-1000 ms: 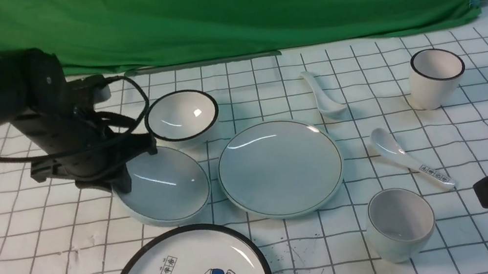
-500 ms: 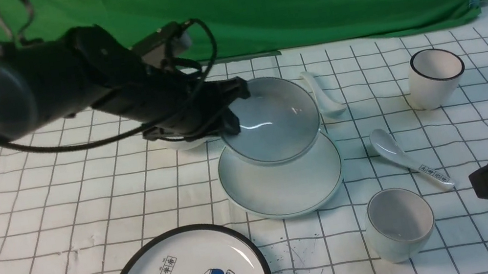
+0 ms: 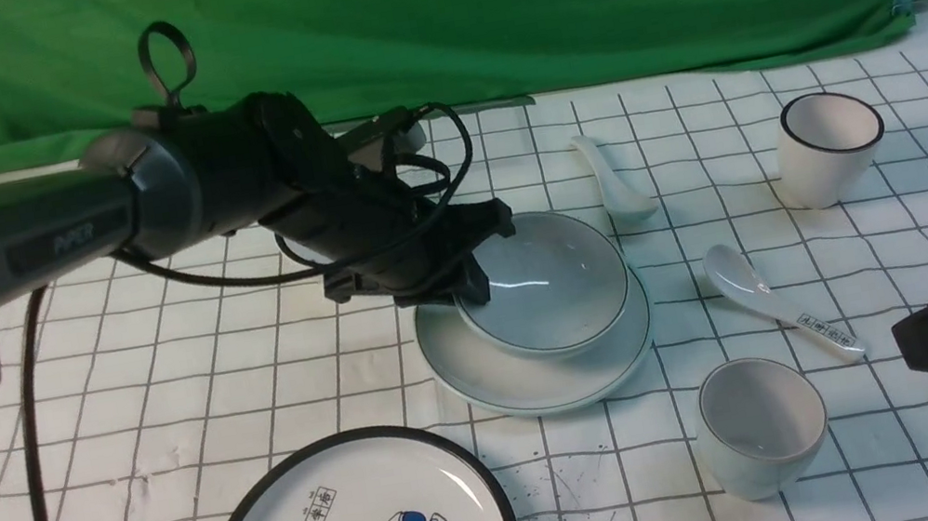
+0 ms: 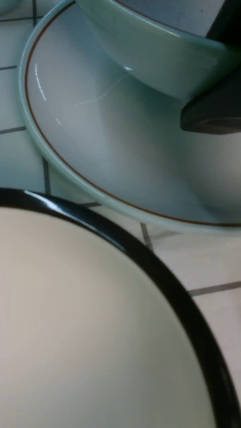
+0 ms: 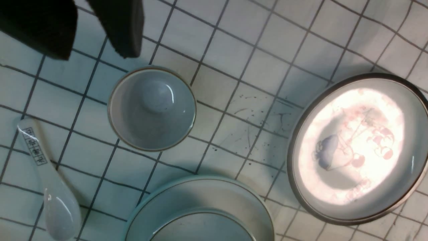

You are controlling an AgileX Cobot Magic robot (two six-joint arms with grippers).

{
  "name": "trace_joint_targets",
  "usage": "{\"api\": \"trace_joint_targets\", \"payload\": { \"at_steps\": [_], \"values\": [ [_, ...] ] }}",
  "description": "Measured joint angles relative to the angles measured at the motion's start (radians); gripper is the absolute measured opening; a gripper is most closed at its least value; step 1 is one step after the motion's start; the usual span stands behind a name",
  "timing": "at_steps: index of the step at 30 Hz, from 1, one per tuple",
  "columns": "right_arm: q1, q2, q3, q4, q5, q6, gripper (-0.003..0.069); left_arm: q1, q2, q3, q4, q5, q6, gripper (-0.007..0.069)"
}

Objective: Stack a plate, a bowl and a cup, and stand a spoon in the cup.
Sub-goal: Use the left arm to put the blue rice bowl into the blue large plate in the middle

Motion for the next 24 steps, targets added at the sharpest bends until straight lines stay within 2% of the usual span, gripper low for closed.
{"api": "trace_joint_targets", "payload": {
  "at_steps": [3, 7, 9, 10, 12, 15, 17, 21, 24],
  "values": [
    [0.0, 0.015, -0.004, -0.007, 0.002, 0.0, 0.0258, 0.0, 0.0, 0.0, 0.02, -0.008, 0.002, 0.0056],
    [0.0, 0.073, -0.039, -0.01, 0.035, 0.0, 0.0314, 0.0, 0.0, -0.001, 0.035, -0.011, 0.004, 0.0104],
    [0.0, 0.147, -0.089, -0.013, 0.073, -0.002, 0.0402, 0.0, 0.0, -0.004, 0.04, -0.011, 0.004, 0.0172],
    [0.0, 0.147, -0.093, -0.014, 0.073, -0.002, 0.0409, 0.0, 0.0, -0.004, 0.04, -0.011, 0.004, 0.0185],
    [0.0, 0.213, -0.133, -0.017, 0.089, -0.002, 0.0484, 0.0, 0.0, -0.007, 0.043, -0.011, 0.004, 0.0255],
    [0.0, 0.289, -0.173, -0.018, 0.095, -0.013, 0.0538, 0.0, -0.007, -0.011, 0.082, 0.016, 0.004, 0.033],
    [0.0, 0.361, -0.19, -0.025, 0.092, -0.03, 0.0561, 0.007, -0.029, -0.03, 0.152, 0.086, -0.007, 0.037],
    [0.0, 0.467, -0.194, -0.082, 0.071, -0.031, 0.0569, 0.022, -0.102, -0.075, 0.252, 0.206, -0.022, 0.0373],
    [0.0, 0.55, -0.195, -0.128, 0.052, -0.026, 0.0571, 0.031, -0.194, -0.091, 0.337, 0.289, -0.024, 0.03]
  ]
}}
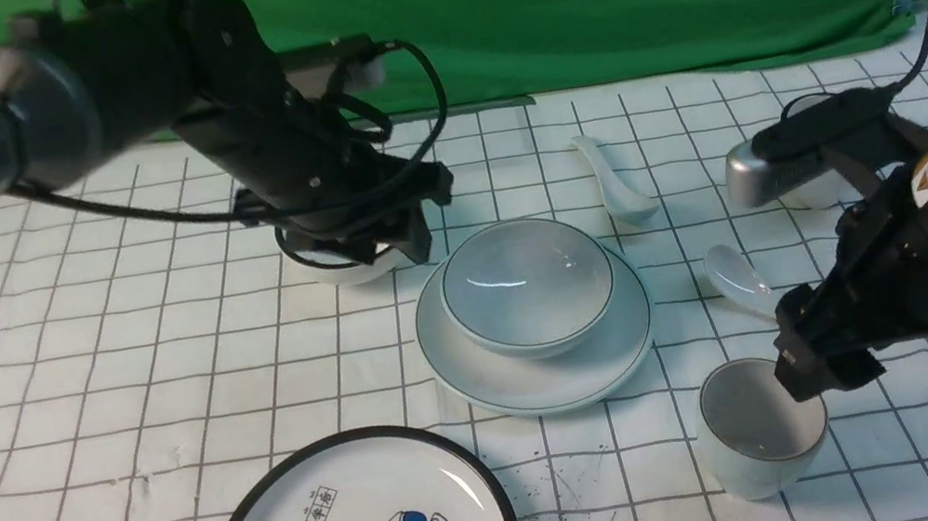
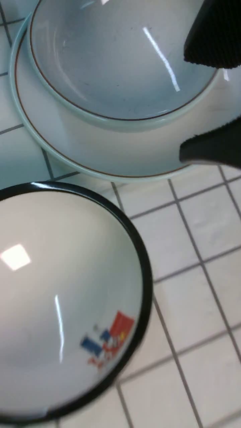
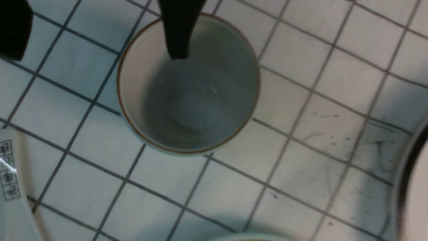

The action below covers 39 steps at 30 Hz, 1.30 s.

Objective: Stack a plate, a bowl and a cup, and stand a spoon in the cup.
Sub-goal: Use the right arm to grab a blue teacup, then use the right arm to put the blue teacup into the blue rice bowl in the middle

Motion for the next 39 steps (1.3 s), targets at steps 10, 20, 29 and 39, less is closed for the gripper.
{"api": "trace_joint_targets", "payload": {
  "at_steps": [10, 20, 29, 39],
  "values": [
    [0.0, 0.172, -0.039, -0.016, -0.01, -0.009, 0.0115, -0.001, -0.345, 0.054, 0.055, 0.135, 0.006, 0.0004],
    [0.0, 0.19, -0.483, 0.014, 0.174, -0.023, 0.0087, -0.001, -0.738, 0.428, 0.032, 0.04, 0.008, 0.0],
    [0.015, 0.525, -0.904, 0.103, 0.294, -0.024, 0.0087, -0.001, -1.011, 0.801, -0.009, -0.167, -0.006, 0.0],
    [0.06, 0.735, -1.08, 0.11, 0.35, -0.002, 0.0087, -0.001, -1.115, 1.011, -0.009, -0.258, -0.058, 0.0]
  ]
}}
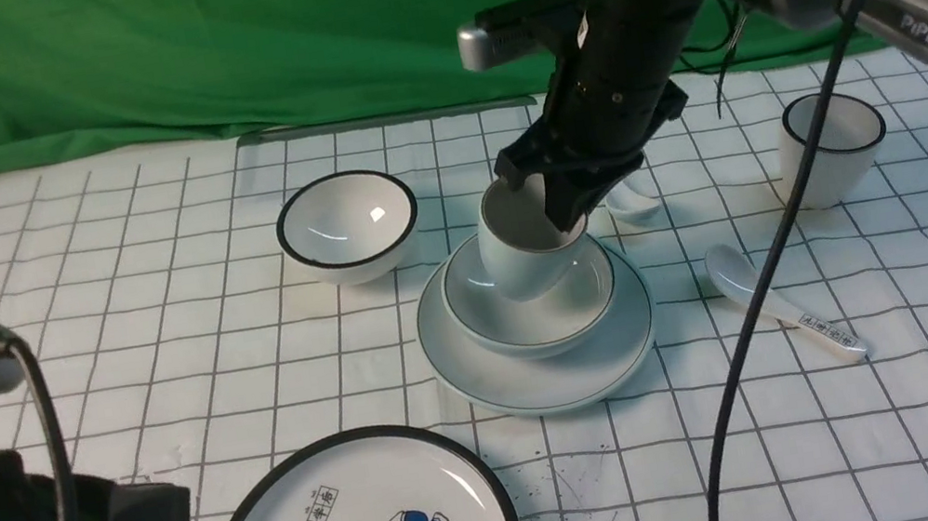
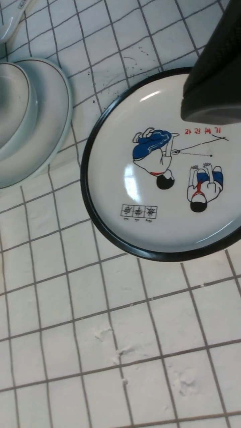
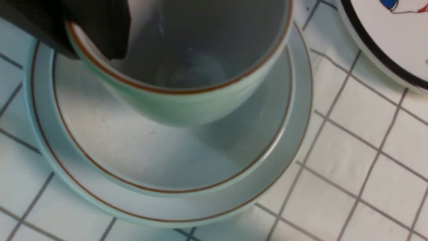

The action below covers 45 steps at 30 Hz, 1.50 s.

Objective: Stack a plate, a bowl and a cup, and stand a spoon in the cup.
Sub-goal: Use the right arm to put the blue teacup into the blue rice bowl in the middle, then use the right arm to grab a blue soup spoon

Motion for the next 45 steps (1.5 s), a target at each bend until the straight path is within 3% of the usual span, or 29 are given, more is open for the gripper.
{"api": "trace_joint_targets", "payload": {
  "at_steps": [6, 12, 18, 22, 26, 31, 40, 45],
  "values": [
    [0.0, 0.029, 0.0, 0.0, 0.008, 0.014, 0.0095, 0.0, 0.0, 0.005, 0.0, -0.017, -0.006, 0.0],
    [0.0, 0.03, -0.005, 0.001, 0.008, 0.026, 0.0157, 0.0, 0.0, 0.005, 0.0, -0.059, -0.007, 0.0],
    [0.0, 0.025, -0.008, 0.001, 0.017, 0.027, 0.0366, 0.0, 0.0, 0.008, 0.0, -0.059, -0.007, 0.0],
    [0.0, -0.004, -0.04, -0.003, 0.021, 0.029, 0.042, 0.0, 0.0, 0.008, 0.0, -0.059, -0.008, 0.0],
    [-0.001, -0.047, -0.115, -0.077, 0.02, 0.029, 0.0424, 0.0, 0.0, 0.009, 0.0, -0.059, -0.009, 0.0],
    [-0.028, -0.061, -0.185, -0.336, -0.111, 0.088, 0.0427, 0.0, 0.0, 0.009, 0.0, -0.055, -0.018, 0.0],
    [-0.084, 0.098, -0.188, -0.379, -0.336, 0.131, 0.0428, 0.0, 0.0, 0.009, -0.002, 0.016, -0.045, 0.0],
    [-0.093, 0.19, -0.188, -0.352, -0.383, 0.131, 0.0428, 0.0, 0.0, 0.009, -0.005, 0.036, -0.045, 0.0]
  ]
}}
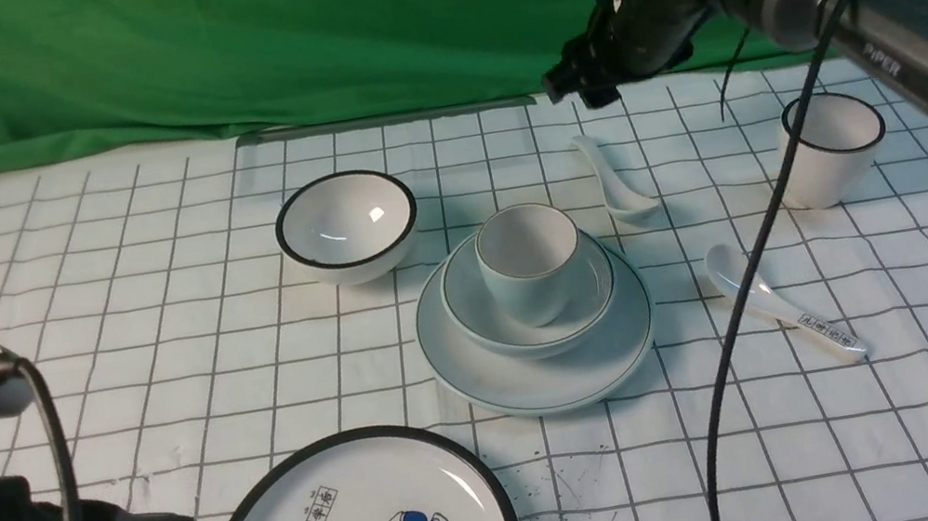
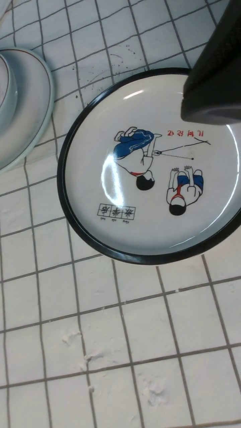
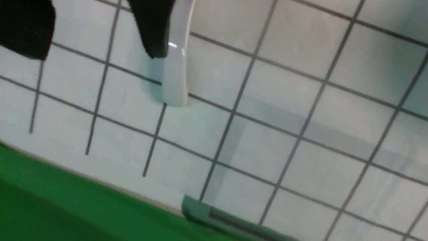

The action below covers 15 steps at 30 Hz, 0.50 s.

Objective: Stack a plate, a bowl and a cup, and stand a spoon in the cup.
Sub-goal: Use the right arm to grab a blue soup spoon

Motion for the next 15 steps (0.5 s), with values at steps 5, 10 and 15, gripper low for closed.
{"api": "trace_joint_targets", "payload": {
  "at_steps": [5, 10, 15],
  "values": [
    [0.0, 0.085, 0.0, 0.022, -0.007, 0.0, 0.0428, 0.0, 0.0, 0.0, -0.015, 0.001, -0.003, 0.0],
    [0.0, 0.115, -0.002, 0.032, -0.02, 0.0, 0.0426, 0.0, 0.0, 0.0, -0.023, 0.001, -0.003, 0.0],
    [0.0, 0.119, -0.008, 0.052, -0.009, -0.013, 0.0267, 0.0, 0.0, 0.0, -0.062, 0.001, -0.012, 0.0]
  ]
}}
